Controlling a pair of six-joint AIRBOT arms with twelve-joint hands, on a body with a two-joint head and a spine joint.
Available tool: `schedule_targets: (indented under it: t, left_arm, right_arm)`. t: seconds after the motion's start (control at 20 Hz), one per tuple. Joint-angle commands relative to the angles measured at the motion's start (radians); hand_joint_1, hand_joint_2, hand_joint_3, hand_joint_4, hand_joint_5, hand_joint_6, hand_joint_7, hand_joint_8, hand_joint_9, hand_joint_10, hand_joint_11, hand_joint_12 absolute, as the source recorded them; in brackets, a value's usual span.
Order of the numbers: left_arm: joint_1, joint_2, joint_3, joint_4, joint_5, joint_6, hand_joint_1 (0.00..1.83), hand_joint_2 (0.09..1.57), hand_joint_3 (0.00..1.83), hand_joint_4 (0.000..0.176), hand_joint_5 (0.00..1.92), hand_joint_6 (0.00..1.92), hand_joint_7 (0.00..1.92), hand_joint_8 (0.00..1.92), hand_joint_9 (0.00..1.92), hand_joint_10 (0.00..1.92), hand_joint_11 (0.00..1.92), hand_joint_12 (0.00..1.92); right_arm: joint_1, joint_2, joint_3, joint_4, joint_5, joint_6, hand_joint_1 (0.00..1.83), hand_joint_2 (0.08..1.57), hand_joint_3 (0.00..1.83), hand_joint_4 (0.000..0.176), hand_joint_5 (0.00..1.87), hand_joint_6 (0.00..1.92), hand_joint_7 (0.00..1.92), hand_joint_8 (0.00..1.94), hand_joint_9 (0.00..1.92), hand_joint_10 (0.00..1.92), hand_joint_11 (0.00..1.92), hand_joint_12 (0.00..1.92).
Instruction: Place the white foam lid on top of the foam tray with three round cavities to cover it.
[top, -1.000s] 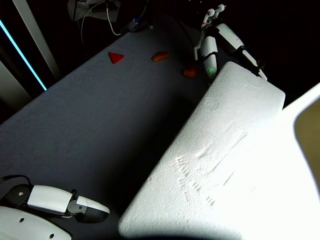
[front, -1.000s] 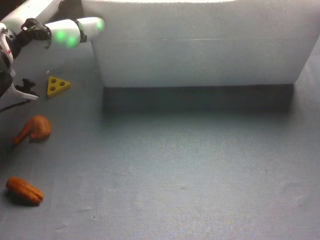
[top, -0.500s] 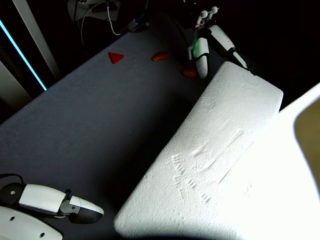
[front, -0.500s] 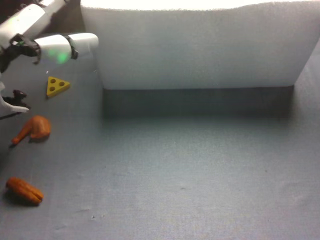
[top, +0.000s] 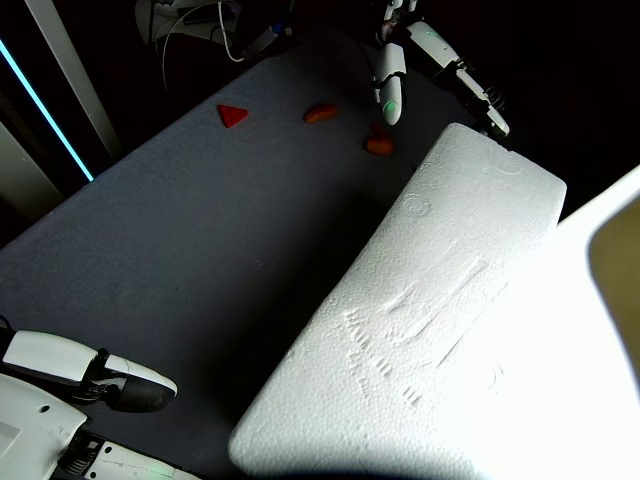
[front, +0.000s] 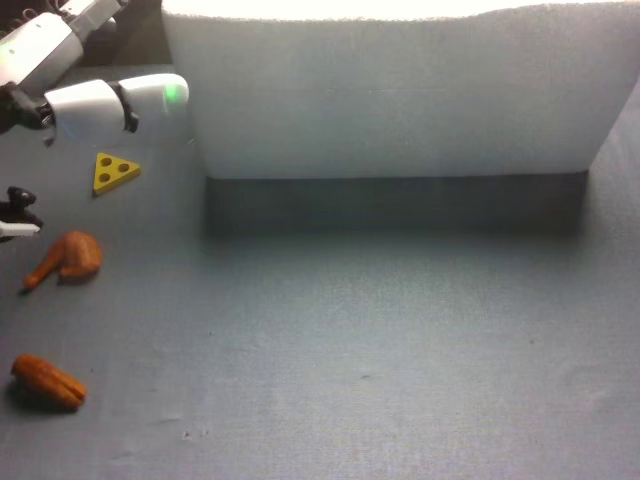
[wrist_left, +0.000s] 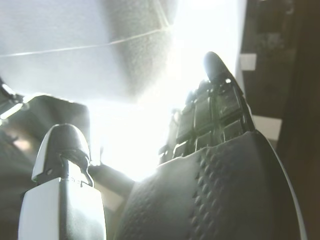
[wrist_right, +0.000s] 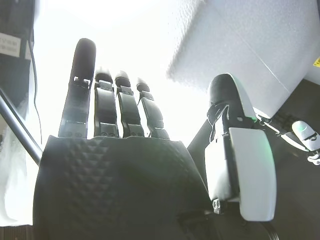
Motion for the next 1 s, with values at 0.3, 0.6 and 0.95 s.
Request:
schedule_targets:
  t: [0.3, 0.6, 0.95]
  left_arm:
    - [0.023, 0.042, -0.039, 0.010, -0.190, -0.008, 0.44, 1.10, 0.00, 0.040, 0.00, 0.00, 0.00, 0.00, 0.00, 0.00, 0.01, 0.01]
    - [0.085, 0.103, -0.126, 0.053, -0.279, -0.008, 0.39, 1.11, 0.00, 0.003, 0.00, 0.00, 0.00, 0.00, 0.00, 0.00, 0.00, 0.00]
    - [0.112, 0.130, -0.193, 0.146, -0.319, -0.031, 0.29, 1.27, 0.01, 0.025, 0.00, 0.00, 0.00, 0.00, 0.00, 0.00, 0.00, 0.01]
  right_arm:
    - [-0.050, 0.062, -0.045, -0.055, 0.189, 0.055, 0.39, 1.25, 0.00, 0.000, 0.00, 0.00, 0.00, 0.00, 0.00, 0.14, 0.00, 1.62]
    - [-0.117, 0.121, -0.128, -0.156, 0.261, 0.136, 0.36, 1.24, 0.01, 0.038, 0.00, 0.00, 0.00, 0.00, 0.00, 0.00, 0.00, 1.92]
    - [-0.157, 0.141, -0.178, -0.356, 0.272, 0.318, 0.34, 1.37, 0.00, 0.000, 0.00, 0.00, 0.00, 0.00, 0.00, 0.29, 0.00, 1.46]
